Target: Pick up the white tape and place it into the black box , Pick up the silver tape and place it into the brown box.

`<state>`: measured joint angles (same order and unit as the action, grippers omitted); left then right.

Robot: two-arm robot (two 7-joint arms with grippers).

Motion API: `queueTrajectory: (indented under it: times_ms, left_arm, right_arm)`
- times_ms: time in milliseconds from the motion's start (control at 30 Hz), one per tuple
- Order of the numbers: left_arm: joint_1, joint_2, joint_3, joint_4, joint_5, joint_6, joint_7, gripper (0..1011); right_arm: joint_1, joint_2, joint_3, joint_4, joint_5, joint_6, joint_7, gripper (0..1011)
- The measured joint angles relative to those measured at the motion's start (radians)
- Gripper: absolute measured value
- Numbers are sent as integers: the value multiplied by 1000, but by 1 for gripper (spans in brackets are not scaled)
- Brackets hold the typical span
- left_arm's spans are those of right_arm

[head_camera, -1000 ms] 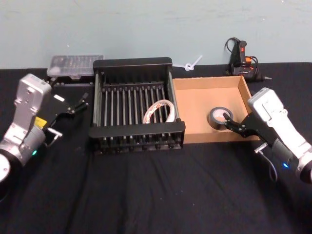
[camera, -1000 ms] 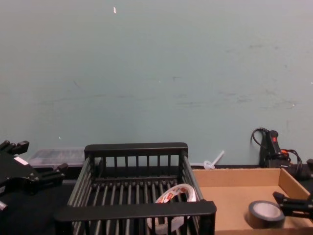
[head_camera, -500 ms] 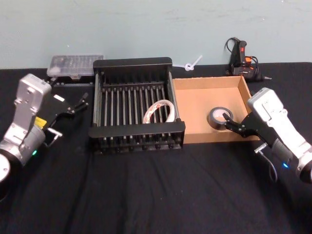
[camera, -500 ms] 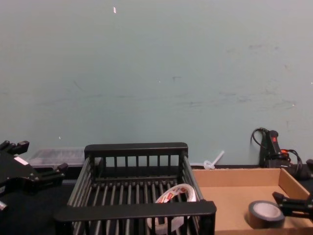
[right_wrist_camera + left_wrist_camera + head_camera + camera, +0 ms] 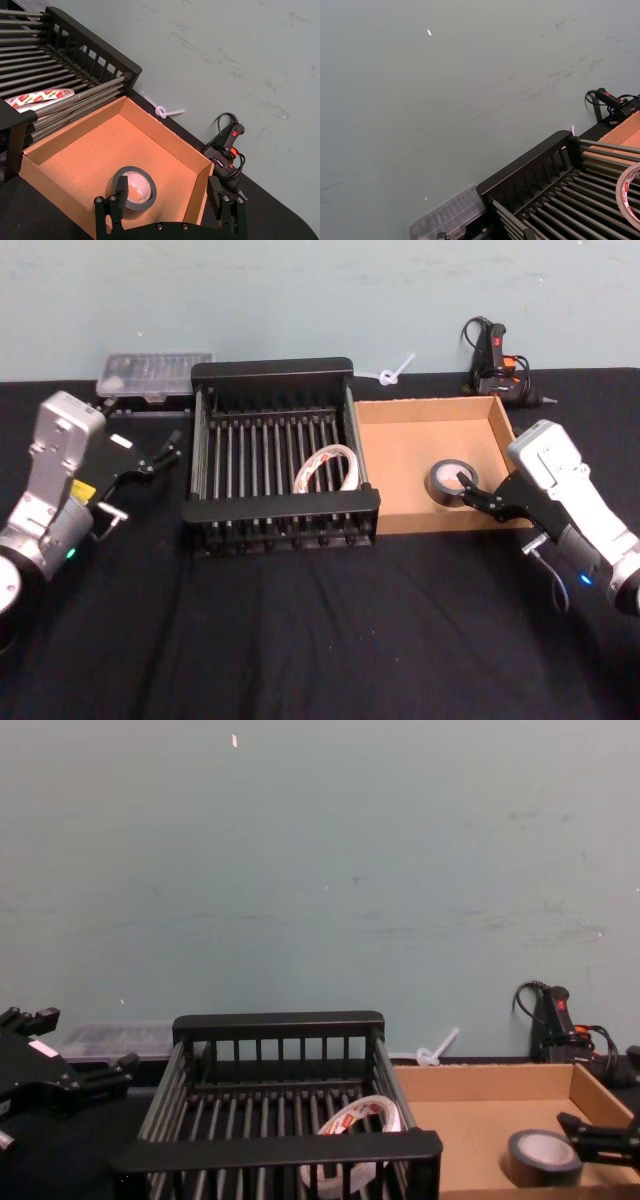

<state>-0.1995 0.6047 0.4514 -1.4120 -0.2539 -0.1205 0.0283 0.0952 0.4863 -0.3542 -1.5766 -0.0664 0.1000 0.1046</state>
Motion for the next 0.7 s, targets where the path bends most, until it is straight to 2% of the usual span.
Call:
queueTrajectory:
  times_ms: [700]
  left_arm:
    - [0, 0, 0, 0, 0, 0, 0, 1001]
  right_arm:
    - [0, 0, 0, 0, 0, 0, 0, 1002]
